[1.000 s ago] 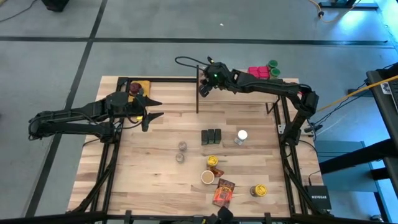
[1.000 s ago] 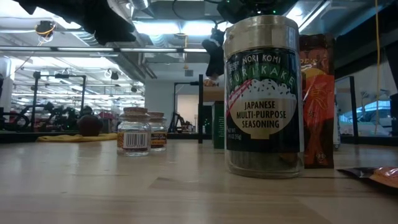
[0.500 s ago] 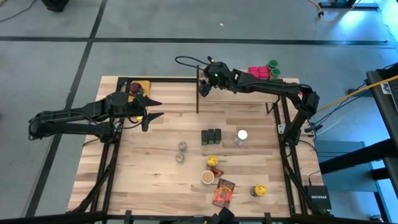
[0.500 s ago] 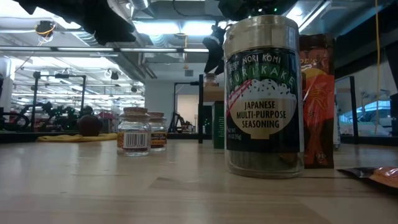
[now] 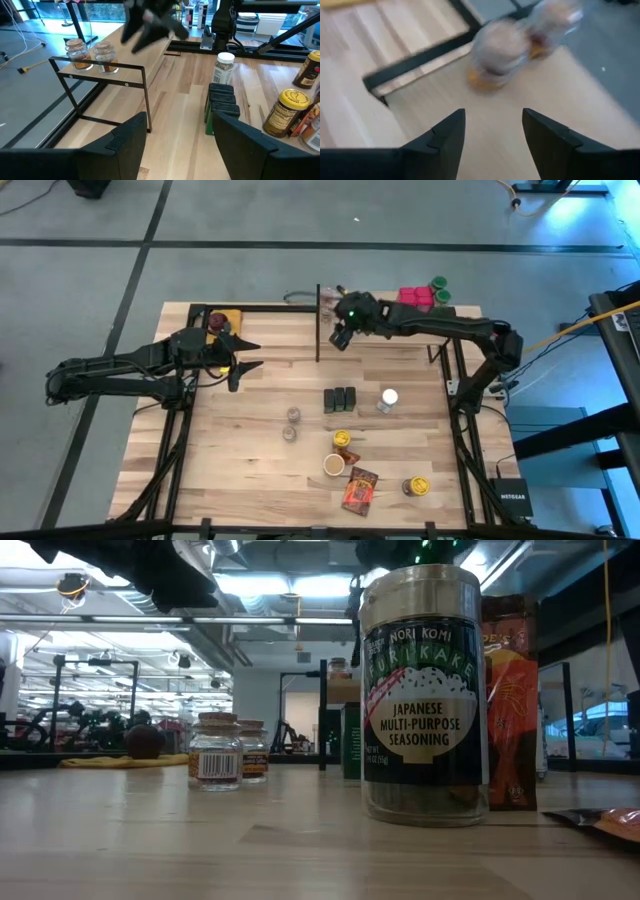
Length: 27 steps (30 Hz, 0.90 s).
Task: Shelf spices
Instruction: Put the top right brown seasoning bottle on the shelf and align it with the other brown seasoning bottle
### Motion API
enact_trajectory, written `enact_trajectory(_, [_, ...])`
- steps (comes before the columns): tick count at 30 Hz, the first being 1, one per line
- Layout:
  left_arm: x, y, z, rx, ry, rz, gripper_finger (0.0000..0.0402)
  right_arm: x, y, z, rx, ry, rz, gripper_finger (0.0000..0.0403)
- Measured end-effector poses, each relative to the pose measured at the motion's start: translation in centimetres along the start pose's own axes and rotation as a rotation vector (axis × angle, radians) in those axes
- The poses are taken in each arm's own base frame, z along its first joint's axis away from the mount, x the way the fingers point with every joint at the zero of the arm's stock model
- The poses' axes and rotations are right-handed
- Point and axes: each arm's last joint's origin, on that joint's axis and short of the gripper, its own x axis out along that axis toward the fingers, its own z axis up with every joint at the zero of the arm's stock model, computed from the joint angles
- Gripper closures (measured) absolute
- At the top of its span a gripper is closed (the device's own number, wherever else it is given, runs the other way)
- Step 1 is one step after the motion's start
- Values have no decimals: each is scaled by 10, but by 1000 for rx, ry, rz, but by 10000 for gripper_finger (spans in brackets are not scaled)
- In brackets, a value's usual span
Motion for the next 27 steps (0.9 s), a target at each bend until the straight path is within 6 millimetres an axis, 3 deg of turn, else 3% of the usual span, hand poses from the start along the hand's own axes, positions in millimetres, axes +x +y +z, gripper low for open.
enact_trajectory(8, [0, 0, 0, 3, -2, 0, 183, 35, 9, -6, 14, -38, -11, 224])
enact_trajectory(27, [0, 0, 0, 0, -2, 0, 183, 45, 10, 2, 23, -139, -92, 230])
